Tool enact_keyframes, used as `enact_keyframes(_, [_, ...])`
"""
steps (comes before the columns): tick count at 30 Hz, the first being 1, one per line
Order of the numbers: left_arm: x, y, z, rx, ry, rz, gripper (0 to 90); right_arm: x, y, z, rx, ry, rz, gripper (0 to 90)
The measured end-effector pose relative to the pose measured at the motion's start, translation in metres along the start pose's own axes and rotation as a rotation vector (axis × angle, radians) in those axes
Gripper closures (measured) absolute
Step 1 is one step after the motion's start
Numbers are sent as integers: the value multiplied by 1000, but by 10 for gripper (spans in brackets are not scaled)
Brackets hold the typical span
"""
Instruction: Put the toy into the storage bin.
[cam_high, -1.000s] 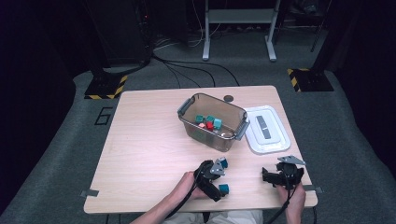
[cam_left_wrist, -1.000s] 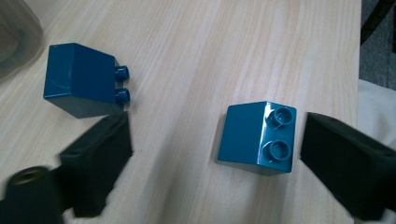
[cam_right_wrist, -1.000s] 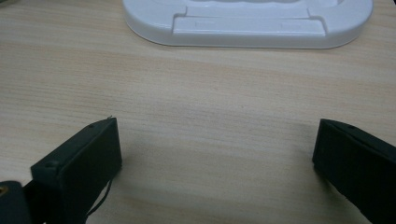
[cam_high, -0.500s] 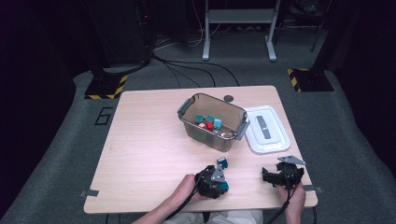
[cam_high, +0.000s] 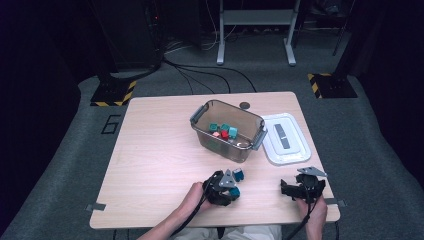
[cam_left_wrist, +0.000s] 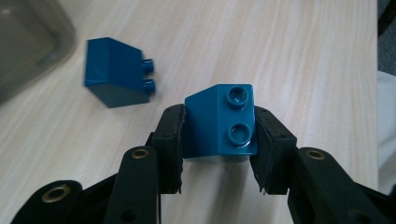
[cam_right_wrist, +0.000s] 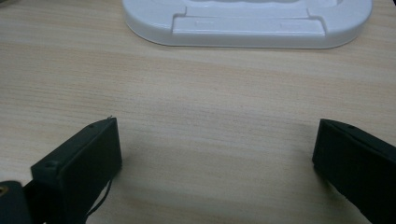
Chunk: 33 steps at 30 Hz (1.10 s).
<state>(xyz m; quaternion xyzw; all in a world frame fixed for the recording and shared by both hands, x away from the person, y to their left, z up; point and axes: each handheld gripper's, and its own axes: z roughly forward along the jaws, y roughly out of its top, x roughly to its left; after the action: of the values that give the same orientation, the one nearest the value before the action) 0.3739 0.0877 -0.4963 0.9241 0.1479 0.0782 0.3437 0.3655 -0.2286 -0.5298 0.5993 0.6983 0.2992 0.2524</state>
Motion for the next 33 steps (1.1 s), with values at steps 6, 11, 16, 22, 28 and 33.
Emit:
enact_keyframes(6, [13,-3,-13,-8,37,-25,586,0,0,0,0,0,0,5])
enact_keyframes(11, [26,-6,-26,-9,68,-42,587,0,0,0,0,0,0,6])
enact_keyframes(16, [40,-7,-42,-30,112,-73,587,0,0,0,0,0,0,6])
enact_keyframes(22, [53,-8,-58,-38,149,-95,586,0,0,0,0,0,0,6])
enact_keyframes(28, [61,-5,-69,-41,182,-103,587,0,0,0,0,0,0,5])
enact_keyframes(33, [70,-1,-80,-33,206,-107,587,0,0,0,0,0,0,6])
